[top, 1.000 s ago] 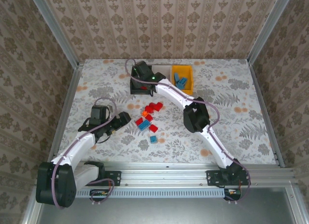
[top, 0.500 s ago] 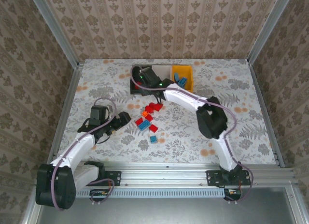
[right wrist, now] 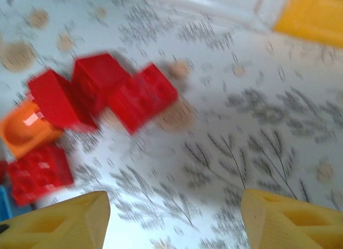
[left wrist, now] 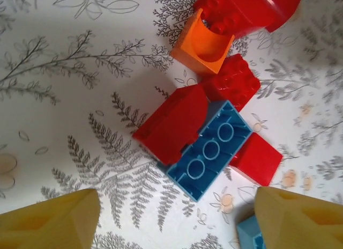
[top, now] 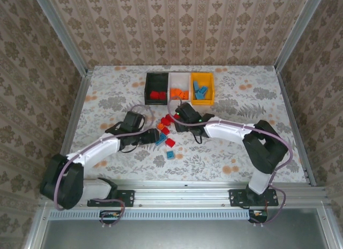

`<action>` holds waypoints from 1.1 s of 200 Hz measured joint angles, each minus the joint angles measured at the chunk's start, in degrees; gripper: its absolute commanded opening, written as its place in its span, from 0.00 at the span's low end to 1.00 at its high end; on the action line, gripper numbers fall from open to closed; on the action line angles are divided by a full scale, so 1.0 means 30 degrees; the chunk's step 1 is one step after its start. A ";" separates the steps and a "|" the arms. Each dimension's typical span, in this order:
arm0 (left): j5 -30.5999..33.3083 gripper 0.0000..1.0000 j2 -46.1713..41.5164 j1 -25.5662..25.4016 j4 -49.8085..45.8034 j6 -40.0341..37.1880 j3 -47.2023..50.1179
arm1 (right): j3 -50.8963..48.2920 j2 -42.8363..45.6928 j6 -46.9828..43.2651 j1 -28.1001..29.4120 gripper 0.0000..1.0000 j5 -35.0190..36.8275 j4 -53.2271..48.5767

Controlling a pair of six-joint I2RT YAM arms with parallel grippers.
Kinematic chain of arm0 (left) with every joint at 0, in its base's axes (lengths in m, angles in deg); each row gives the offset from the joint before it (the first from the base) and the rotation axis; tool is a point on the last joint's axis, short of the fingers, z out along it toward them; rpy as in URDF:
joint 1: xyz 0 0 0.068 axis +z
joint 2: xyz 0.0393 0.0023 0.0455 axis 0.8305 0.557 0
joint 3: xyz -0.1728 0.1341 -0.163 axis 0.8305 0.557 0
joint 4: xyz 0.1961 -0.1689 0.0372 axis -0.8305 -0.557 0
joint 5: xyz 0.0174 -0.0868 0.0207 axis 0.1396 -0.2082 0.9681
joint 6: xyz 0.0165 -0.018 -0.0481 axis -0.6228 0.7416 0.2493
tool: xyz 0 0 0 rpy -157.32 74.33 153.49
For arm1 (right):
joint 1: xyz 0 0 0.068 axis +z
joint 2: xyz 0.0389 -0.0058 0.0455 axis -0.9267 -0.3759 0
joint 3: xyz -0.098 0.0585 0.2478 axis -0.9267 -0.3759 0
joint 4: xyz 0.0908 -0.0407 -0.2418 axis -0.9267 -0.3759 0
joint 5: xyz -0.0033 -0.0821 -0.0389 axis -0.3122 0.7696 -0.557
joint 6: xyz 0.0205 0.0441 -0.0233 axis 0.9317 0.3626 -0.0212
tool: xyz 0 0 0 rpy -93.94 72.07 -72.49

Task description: Sort the legos into containers by color

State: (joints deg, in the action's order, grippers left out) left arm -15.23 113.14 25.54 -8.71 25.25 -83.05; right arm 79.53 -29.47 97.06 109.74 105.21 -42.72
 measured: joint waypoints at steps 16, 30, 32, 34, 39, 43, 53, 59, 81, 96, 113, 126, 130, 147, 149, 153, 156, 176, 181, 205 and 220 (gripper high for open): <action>0.0590 0.71 0.1508 -0.0058 -0.0058 -0.0583 -0.0867 | -0.0903 0.0896 0.0138 -0.0051 0.67 0.0029 -0.0036; 0.1129 0.67 0.2667 -0.0051 -0.0240 -0.1027 -0.1559 | -0.1311 0.1625 0.0277 -0.0160 0.67 0.0036 -0.0029; 0.1195 0.67 0.2827 -0.0051 -0.0291 -0.1027 -0.1661 | -0.1348 0.1698 0.0284 -0.0175 0.67 0.0044 -0.0029; 0.1260 0.66 0.2951 -0.0051 -0.0321 -0.1115 -0.1770 | -0.1392 0.1792 0.0313 -0.0204 0.67 0.0044 -0.0007; 0.1421 0.66 0.3213 -0.0051 -0.0379 -0.1188 -0.1953 | -0.1486 0.2018 0.0335 -0.0248 0.67 0.0051 -0.0007; 0.1559 0.65 0.3417 -0.0051 -0.0430 -0.1348 -0.2113 | -0.1566 0.2193 0.0335 -0.0284 0.67 0.0051 0.0015; 0.1851 0.64 0.3818 -0.0051 -0.0517 -0.1523 -0.2419 | -0.1734 0.2557 0.0335 -0.0372 0.67 0.0117 0.0080; 0.1982 0.64 0.4022 -0.0051 -0.0612 -0.1625 -0.2579 | -0.1821 0.2739 0.0335 -0.0415 0.67 0.0168 0.0102; 0.2120 0.60 0.4575 -0.0029 -0.0729 -0.1938 -0.3067 | -0.2047 0.3126 0.0335 -0.0568 0.67 0.0255 0.0146; 0.2157 0.57 0.4765 -0.0022 -0.0605 -0.2004 -0.3213 | -0.2186 0.3206 0.0335 -0.0627 0.67 0.0262 0.0277; 0.2244 0.56 0.4772 -0.0022 -0.0495 -0.2004 -0.3213 | -0.2222 0.3206 0.0328 -0.0678 0.67 0.0262 0.0291; 0.2463 0.54 0.4765 -0.0022 -0.0408 -0.1989 -0.3213 | -0.2222 0.3206 0.0328 -0.0678 0.67 0.0262 0.0321; 0.2535 0.53 0.4765 -0.0022 -0.0379 -0.1996 -0.3213 | -0.2222 0.3206 0.0328 -0.0678 0.67 0.0255 0.0328; 0.3067 0.52 0.4641 -0.0015 -0.0357 -0.1865 -0.3162 | -0.2222 0.3228 0.0328 -0.0678 0.67 0.0255 0.0379; 0.3133 0.53 0.4619 -0.0015 -0.0364 -0.1865 -0.3147 | -0.2222 0.3235 0.0321 -0.0678 0.67 0.0255 0.0386; 0.3308 0.53 0.4524 0.0000 -0.0372 -0.1858 -0.3082 | -0.2222 0.3242 0.0321 -0.0678 0.67 0.0255 0.0401; 0.3410 0.54 0.4466 0.0015 -0.0350 -0.1858 -0.3016 | -0.2222 0.3249 0.0321 -0.0678 0.67 0.0262 0.0408; 0.3963 0.57 0.3672 0.0146 -0.0517 -0.1668 -0.2404 | -0.2229 0.3337 0.0321 -0.0678 0.67 0.0255 0.0415; 0.4058 0.60 0.3446 0.0175 -0.0612 -0.1625 -0.2324 | -0.2229 0.3366 0.0328 -0.0678 0.67 0.0255 0.0415; 0.4153 0.75 0.2557 0.0233 -0.0816 -0.1472 -0.2295 | -0.2419 0.3490 0.0328 -0.0678 0.67 0.0248 0.0466; 0.3912 0.79 0.2441 0.0233 -0.0736 -0.1756 -0.2310 | -0.2637 0.3636 0.0335 -0.0678 0.67 0.0255 0.0495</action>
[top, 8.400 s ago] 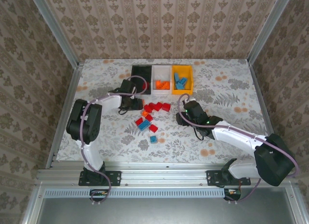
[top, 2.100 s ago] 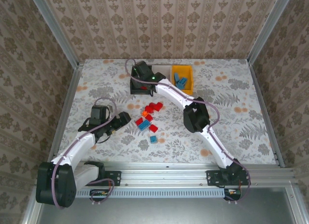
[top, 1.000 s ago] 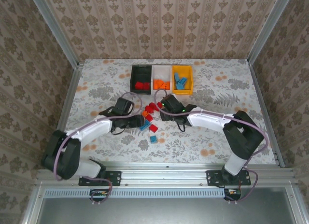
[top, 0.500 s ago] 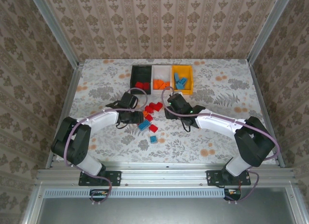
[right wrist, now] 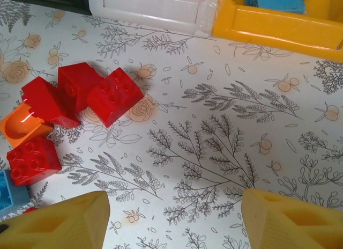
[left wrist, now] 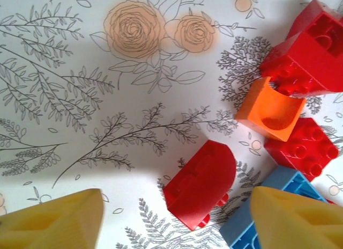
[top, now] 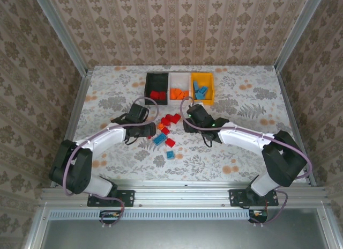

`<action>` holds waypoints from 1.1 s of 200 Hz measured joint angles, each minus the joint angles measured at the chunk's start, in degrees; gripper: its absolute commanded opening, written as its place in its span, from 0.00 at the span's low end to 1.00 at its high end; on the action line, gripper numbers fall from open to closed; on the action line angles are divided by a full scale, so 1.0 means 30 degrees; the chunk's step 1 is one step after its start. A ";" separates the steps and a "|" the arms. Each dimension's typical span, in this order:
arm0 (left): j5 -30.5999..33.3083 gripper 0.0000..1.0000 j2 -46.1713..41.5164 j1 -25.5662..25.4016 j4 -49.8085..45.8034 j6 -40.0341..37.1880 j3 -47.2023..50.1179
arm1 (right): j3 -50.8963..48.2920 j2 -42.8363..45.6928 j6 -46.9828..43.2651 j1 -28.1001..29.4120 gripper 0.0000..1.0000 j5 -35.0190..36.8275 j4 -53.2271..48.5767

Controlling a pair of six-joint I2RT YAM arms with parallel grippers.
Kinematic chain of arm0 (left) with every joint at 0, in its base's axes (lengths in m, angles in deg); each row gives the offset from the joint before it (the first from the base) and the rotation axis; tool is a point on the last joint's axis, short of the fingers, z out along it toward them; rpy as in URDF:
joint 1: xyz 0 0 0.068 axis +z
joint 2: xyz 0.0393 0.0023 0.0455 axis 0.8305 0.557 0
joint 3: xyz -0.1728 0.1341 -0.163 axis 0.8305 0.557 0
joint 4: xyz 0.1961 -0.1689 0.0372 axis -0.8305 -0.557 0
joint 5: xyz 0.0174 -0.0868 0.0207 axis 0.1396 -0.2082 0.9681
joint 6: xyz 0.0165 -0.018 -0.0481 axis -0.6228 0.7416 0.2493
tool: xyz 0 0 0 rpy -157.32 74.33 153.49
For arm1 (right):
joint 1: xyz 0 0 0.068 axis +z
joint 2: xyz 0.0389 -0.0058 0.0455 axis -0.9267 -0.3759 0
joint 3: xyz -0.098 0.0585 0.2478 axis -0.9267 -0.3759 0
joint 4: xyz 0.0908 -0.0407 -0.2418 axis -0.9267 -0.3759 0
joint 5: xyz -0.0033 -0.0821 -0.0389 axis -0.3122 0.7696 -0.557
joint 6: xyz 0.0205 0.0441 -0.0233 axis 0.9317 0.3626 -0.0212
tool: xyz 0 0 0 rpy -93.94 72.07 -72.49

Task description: Sort the legos into containers by color

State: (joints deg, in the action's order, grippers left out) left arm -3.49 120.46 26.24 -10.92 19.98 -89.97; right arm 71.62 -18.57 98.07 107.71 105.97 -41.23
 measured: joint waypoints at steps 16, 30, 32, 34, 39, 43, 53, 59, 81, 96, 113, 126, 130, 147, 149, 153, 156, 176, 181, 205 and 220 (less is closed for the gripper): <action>-0.0401 0.79 0.0197 -0.0022 0.0015 -0.0277 -0.0007 | -0.0262 0.0138 0.0007 0.0000 0.67 -0.0007 0.0102; -0.0852 0.75 0.0576 -0.0022 0.0124 -0.0612 -0.0007 | -0.0481 0.0240 0.0007 0.0000 0.67 0.0000 0.0226; -0.0911 0.74 0.0663 -0.0022 0.0153 -0.0641 -0.0007 | -0.0503 0.0240 0.0007 0.0000 0.67 0.0000 0.0226; -0.0969 0.74 0.0736 -0.0022 0.0175 -0.0656 -0.0007 | -0.0525 0.0262 0.0015 0.0000 0.67 0.0000 0.0233; -0.1093 0.73 0.0882 -0.0022 0.0240 -0.0758 -0.0007 | -0.0583 0.0270 0.0015 0.0000 0.67 -0.0007 0.0277; -0.1224 0.72 0.1042 -0.0022 0.0299 -0.0809 -0.0007 | -0.0619 0.0277 0.0022 0.0000 0.67 0.0000 0.0306; -0.1406 0.69 0.1377 -0.0022 0.0495 -0.0896 -0.0007 | -0.0699 0.0277 0.0066 0.0000 0.67 0.0000 0.0321; -0.1472 0.68 0.1552 -0.0022 0.0590 -0.0962 -0.0007 | -0.0750 0.0277 0.0073 0.0000 0.67 0.0000 0.0335; -0.1464 0.62 0.2193 -0.0022 0.0998 -0.0976 -0.0007 | -0.0867 0.0291 0.0080 0.0000 0.67 -0.0007 0.0350; -0.1399 0.57 0.2608 -0.0022 0.1173 -0.1035 -0.0007 | -0.0954 0.0342 0.0080 0.0000 0.67 -0.0007 0.0350; -0.1341 0.50 0.2929 -0.0015 0.1399 -0.1005 -0.0007 | -0.1035 0.0444 0.0080 0.0000 0.67 -0.0007 0.0342; -0.1304 0.44 0.3133 0.0000 0.1472 -0.1093 -0.0036 | -0.1071 0.0532 0.0080 0.0000 0.67 0.0000 0.0357; -0.1239 0.41 0.3198 0.0015 0.1486 -0.1093 -0.0058 | -0.1086 0.0568 0.0080 0.0000 0.67 -0.0007 0.0357; -0.1137 0.31 0.3271 0.0131 0.1574 -0.1064 -0.0153 | -0.1158 0.0699 0.0087 0.0000 0.67 -0.0007 0.0364; -0.1122 0.29 0.3271 0.0131 0.1603 -0.1093 -0.0168 | -0.1166 0.0707 0.0080 0.0000 0.67 -0.0007 0.0364; -0.1100 0.27 0.3279 0.0153 0.1647 -0.1100 -0.0189 | -0.1180 0.0721 0.0087 0.0000 0.67 -0.0007 0.0364; -0.1107 0.26 0.3279 0.0175 0.1661 -0.1115 -0.0204 | -0.1202 0.0729 0.0080 0.0000 0.67 -0.0007 0.0372; -0.1107 0.19 0.3279 0.0262 0.1647 -0.1202 -0.0379 | -0.1362 0.0736 0.0095 0.0000 0.67 -0.0015 0.0408; -0.1107 0.19 0.3279 0.0255 0.1596 -0.1166 -0.0481 | -0.1384 0.0736 0.0095 0.0000 0.67 -0.0015 0.0408; -0.1100 0.18 0.3271 0.0255 0.0852 -0.1195 -0.1537 | -0.1472 0.0736 0.0095 0.0000 0.67 -0.0015 0.0474; -0.0925 0.18 0.3271 0.0262 0.0189 -0.1282 -0.2914 | -0.1603 0.0736 0.0095 0.0000 0.67 -0.0015 0.0627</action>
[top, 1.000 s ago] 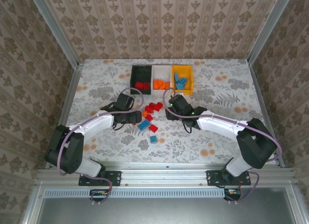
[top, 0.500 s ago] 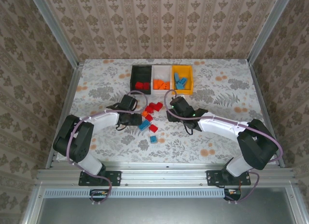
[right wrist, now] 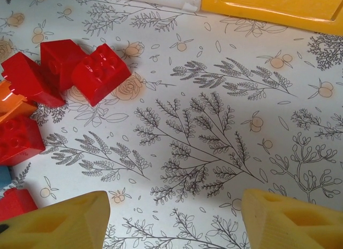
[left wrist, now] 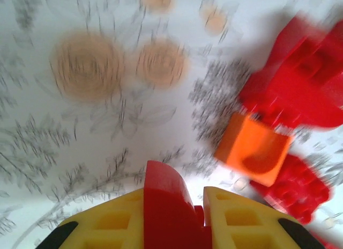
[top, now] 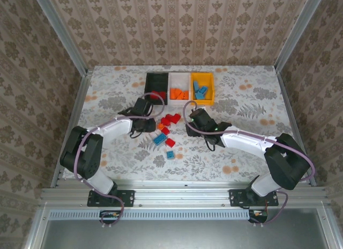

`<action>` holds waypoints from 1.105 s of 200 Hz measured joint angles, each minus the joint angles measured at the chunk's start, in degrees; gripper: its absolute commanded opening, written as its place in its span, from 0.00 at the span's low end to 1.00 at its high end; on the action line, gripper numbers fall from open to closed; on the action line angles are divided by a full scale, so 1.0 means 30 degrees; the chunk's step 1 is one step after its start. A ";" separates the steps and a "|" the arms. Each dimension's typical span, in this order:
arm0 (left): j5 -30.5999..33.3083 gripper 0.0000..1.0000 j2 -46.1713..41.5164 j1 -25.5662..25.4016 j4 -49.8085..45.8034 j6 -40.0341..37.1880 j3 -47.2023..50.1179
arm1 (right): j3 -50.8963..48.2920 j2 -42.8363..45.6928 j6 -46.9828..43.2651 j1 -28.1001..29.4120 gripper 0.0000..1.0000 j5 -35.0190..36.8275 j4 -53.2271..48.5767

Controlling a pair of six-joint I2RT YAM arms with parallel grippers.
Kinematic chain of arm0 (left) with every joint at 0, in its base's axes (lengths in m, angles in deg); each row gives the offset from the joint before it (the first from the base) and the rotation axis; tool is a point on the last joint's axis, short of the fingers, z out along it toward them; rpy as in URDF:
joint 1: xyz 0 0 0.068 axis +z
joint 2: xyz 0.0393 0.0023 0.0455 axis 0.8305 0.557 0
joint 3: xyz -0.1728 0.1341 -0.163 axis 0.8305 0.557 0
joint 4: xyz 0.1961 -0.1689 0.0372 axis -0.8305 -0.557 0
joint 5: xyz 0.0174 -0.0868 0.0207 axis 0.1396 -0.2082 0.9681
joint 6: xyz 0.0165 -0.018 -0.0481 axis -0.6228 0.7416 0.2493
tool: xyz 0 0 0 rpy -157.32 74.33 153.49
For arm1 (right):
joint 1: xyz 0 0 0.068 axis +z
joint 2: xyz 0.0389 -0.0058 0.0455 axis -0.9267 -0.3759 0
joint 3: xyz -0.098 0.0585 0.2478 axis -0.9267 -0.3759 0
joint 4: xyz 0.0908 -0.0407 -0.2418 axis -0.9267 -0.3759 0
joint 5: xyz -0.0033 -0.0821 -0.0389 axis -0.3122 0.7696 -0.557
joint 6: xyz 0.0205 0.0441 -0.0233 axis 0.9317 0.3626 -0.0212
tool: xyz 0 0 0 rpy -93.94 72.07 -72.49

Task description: Sort the legos into containers by color

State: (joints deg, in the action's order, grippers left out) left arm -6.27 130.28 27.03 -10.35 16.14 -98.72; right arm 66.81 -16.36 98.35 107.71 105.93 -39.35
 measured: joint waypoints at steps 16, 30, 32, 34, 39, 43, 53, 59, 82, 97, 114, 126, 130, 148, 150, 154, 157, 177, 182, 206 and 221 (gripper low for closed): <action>0.0182 0.15 0.0248 0.0226 -0.0969 -0.0197 -0.2441 | -0.0146 0.0000 0.0000 -0.0022 0.67 -0.0015 0.0255; 0.0109 0.13 0.1348 0.0663 -0.1399 -0.0342 -0.5493 | -0.0277 0.0000 0.0044 -0.0095 0.67 -0.0095 0.0495; 0.0087 0.12 0.1537 0.0758 -0.1464 -0.0350 -0.5974 | -0.0299 0.0000 0.0044 -0.0109 0.67 -0.0117 0.0517; 0.0087 0.12 0.1727 0.0816 -0.1450 -0.0350 -0.6324 | -0.0335 0.0000 0.0051 -0.0124 0.67 -0.0146 0.0568; -0.0058 0.12 0.2404 0.1071 -0.1647 -0.0401 -0.7555 | -0.0408 0.0000 0.0058 -0.0182 0.67 -0.0219 0.0663; -0.0146 0.12 0.3111 0.1297 -0.1763 -0.0437 -0.8648 | -0.0466 0.0000 0.0058 -0.0211 0.67 -0.0248 0.0707; -0.0350 0.12 0.4590 0.1676 -0.2004 -0.0554 -1.0950 | -0.0685 0.0000 0.0102 -0.0291 0.67 -0.0423 0.0874; -0.0437 0.13 0.5654 0.1916 -0.2266 -0.0634 -1.2422 | -0.0831 0.0000 0.0131 -0.0313 0.67 -0.0481 0.0947; -0.0765 0.17 0.9041 0.2382 -0.3257 -0.0969 -1.6378 | -0.1413 0.0117 0.0408 -0.0328 0.66 -0.0809 0.1027; -0.0991 0.21 1.0972 0.2419 -0.4138 -0.1107 -1.8447 | -0.1843 0.0525 0.0503 -0.0321 0.66 -0.0962 0.1071; -0.1224 0.25 1.2699 0.2448 -0.5056 -0.1144 -2.0247 | -0.2229 0.1195 0.0568 -0.0321 0.67 -0.1100 0.1129; -0.1486 0.32 1.3639 0.2455 -0.5566 -0.1137 -2.1260 | -0.2324 0.1515 0.0619 -0.0321 0.67 -0.1166 0.1129; -0.1545 0.36 1.3850 0.2455 -0.5676 -0.1173 -2.1485 | -0.2324 0.1588 0.0627 -0.0321 0.67 -0.1173 0.1129; -0.1851 0.57 1.4535 0.2477 -0.6200 -0.1158 -2.2294 | -0.2470 0.1974 0.0663 -0.0321 0.67 -0.1333 0.1122; -0.1872 0.60 1.4549 0.2477 -0.6237 -0.1260 -2.2331 | -0.2484 0.2011 0.0670 -0.0321 0.67 -0.1355 0.1122; -0.1953 0.64 1.4571 0.2477 -0.6244 -0.1093 -2.2367 | -0.2521 0.2120 0.0685 -0.0321 0.67 -0.1377 0.1122; -0.1996 0.67 1.4579 0.2477 -0.6266 -0.1260 -2.2382 | -0.2521 0.2164 0.0692 -0.0321 0.67 -0.1392 0.1107; -0.2171 0.81 1.4440 0.2470 -0.6411 -0.1202 -2.2454 | -0.2521 0.2288 0.0685 -0.0219 0.68 -0.1515 0.1122; -0.2280 0.82 1.4375 0.2470 -0.6419 -0.1158 -2.2447 | -0.2521 0.2266 0.0678 -0.0146 0.68 -0.1545 0.1107; -0.2557 0.87 1.2706 0.2455 -0.6098 -0.1158 -2.0822 | -0.2033 0.1421 0.0321 0.0561 0.68 -0.1880 0.0823; -0.2725 0.94 1.0040 0.2433 -0.5523 -0.1013 -1.7930 | -0.1144 0.0153 -0.0109 0.1377 0.68 -0.2062 0.0546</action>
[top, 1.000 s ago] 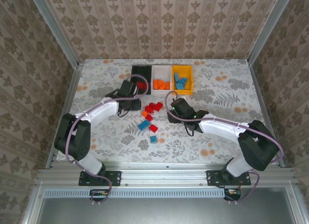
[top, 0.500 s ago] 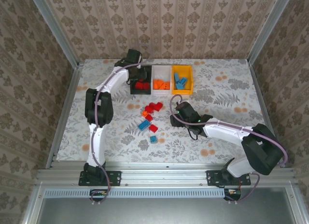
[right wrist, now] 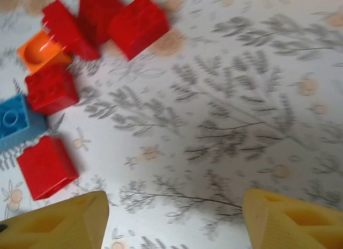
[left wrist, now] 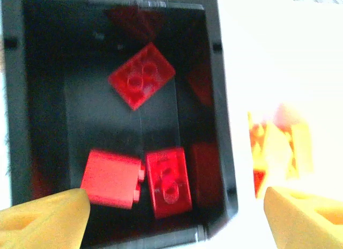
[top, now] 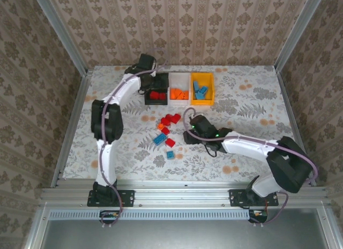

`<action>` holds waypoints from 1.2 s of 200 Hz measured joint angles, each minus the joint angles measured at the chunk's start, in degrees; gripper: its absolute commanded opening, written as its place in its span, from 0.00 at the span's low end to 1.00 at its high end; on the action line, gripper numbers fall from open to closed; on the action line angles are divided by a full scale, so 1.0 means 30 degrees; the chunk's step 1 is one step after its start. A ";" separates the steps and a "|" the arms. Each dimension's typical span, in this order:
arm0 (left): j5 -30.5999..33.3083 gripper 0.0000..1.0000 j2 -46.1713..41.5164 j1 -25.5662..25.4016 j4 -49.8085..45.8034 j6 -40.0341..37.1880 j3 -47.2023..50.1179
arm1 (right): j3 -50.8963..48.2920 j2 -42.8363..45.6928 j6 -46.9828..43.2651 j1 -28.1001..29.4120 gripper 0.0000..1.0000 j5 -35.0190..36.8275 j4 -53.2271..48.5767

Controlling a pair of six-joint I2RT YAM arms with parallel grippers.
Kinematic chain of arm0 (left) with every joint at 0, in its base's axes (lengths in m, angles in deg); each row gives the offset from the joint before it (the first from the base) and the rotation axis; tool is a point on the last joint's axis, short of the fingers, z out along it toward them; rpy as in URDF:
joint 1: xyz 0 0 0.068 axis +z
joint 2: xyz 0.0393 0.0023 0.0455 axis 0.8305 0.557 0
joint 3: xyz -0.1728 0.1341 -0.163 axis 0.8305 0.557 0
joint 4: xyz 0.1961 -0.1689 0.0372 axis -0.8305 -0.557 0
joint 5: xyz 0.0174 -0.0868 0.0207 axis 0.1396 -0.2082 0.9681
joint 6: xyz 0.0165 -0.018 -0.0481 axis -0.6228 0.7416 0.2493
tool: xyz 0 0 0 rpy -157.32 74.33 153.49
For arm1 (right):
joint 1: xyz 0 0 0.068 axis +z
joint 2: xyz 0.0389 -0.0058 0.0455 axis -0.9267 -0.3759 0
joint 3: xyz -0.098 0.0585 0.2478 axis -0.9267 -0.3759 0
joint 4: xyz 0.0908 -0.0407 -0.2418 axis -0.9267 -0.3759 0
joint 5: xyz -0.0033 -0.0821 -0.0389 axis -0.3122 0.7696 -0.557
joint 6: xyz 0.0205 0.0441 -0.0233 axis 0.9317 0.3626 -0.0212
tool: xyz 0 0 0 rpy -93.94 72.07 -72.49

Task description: Sort the legos into containers by color

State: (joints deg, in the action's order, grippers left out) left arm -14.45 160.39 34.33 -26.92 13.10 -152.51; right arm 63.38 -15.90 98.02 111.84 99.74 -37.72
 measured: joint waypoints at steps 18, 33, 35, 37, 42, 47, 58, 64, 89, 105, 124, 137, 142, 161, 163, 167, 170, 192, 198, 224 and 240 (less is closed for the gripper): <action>-0.0197 1.00 -0.4466 0.0022 0.1508 0.0364 0.4554 | 0.1209 -0.1603 -0.0641 0.1166 0.69 -0.0342 -0.0321; -0.0321 1.00 -0.8218 0.0117 0.2958 0.0794 0.8327 | 0.2040 -0.2667 -0.1122 0.2047 0.71 -0.0517 -0.0503; -0.0364 1.00 -0.8794 0.0138 0.3140 0.0860 0.8881 | 0.2120 -0.2769 -0.1158 0.2113 0.71 -0.0525 -0.0517; -0.0415 1.00 -0.9326 0.0160 0.3402 0.0947 0.9457 | 0.2229 -0.2922 -0.1188 0.2215 0.71 -0.0546 -0.0539; -0.0481 1.00 -1.0506 0.0233 0.3810 0.1107 1.0739 | 0.2484 -0.3228 -0.1341 0.2448 0.71 -0.0561 -0.0583; -0.0510 1.00 -1.1621 0.0350 0.4218 0.1282 1.2021 | 0.2725 -0.3526 -0.1443 0.2659 0.71 -0.0605 -0.0634; -0.0634 1.00 -1.3595 0.0670 0.4903 0.1683 1.4477 | 0.3184 -0.4102 -0.1545 0.2922 0.72 -0.0729 -0.0758; -0.0699 1.00 -1.4564 0.0889 0.5180 0.1887 1.5839 | 0.3453 -0.4422 -0.1596 0.2980 0.72 -0.0765 -0.0816; -0.0750 1.00 -1.7580 0.1763 0.5348 0.2667 2.0531 | 0.4466 -0.5676 -0.1836 0.2987 0.72 -0.0823 -0.0969; -0.0743 1.00 -1.9664 0.2120 0.4991 0.3067 2.2513 | 0.5071 -0.6375 -0.2011 0.2987 0.72 -0.0838 -0.1158; -0.0750 1.00 -2.2017 0.2448 0.4809 0.3257 2.3605 | 0.5763 -0.7176 -0.2106 0.2987 0.71 -0.0845 -0.1413; -0.0750 1.00 -2.3212 0.2710 0.4634 0.3359 2.3737 | 0.6135 -0.7708 -0.2164 0.2980 0.70 -0.0823 -0.1450; -0.0750 1.00 -2.3525 0.2812 0.4568 0.3366 2.3737 | 0.6288 -0.7912 -0.2178 0.2980 0.69 -0.0772 -0.1523; -0.0758 1.00 -2.4203 0.3111 0.4320 0.3366 2.3737 | 0.6812 -0.8240 -0.2229 0.2987 0.59 -0.0364 -0.1945; -0.0765 1.00 -2.4239 0.3140 0.4255 0.3366 2.3737 | 0.6870 -0.8284 -0.2273 0.2987 0.58 -0.0350 -0.1945; -0.0780 1.00 -2.4283 0.3198 0.4160 0.3366 2.3737 | 0.6965 -0.8371 -0.2142 0.2987 0.55 -0.0255 -0.1945; -0.0780 1.00 -2.4305 0.3220 0.4073 0.3366 2.3737 | 0.7053 -0.8459 -0.2222 0.2987 0.53 -0.0146 -0.1974; -0.1049 1.00 -2.4392 0.3439 0.3716 0.3432 2.3846 | 0.7227 -0.8568 -0.1829 0.2980 0.39 0.0459 -0.2084; -0.1144 1.00 -2.4429 0.3453 0.3694 0.3504 2.3933 | 0.7235 -0.8568 -0.1829 0.2987 0.38 0.0656 -0.2127; -0.1829 1.00 -2.4596 0.3563 0.3657 0.4058 2.4443 | 0.7264 -0.8510 -0.1574 0.2987 0.35 0.1173 -0.2375; -0.2477 1.00 -2.4596 0.3599 0.3585 0.4503 2.4494 | 0.7264 -0.8298 -0.1413 0.2987 0.35 0.1479 -0.2871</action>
State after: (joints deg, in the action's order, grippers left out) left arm -21.88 86.61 45.12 -16.16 26.61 -79.02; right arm 85.17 -40.79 93.78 120.80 104.18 -46.33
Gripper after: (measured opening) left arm 0.997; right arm 0.354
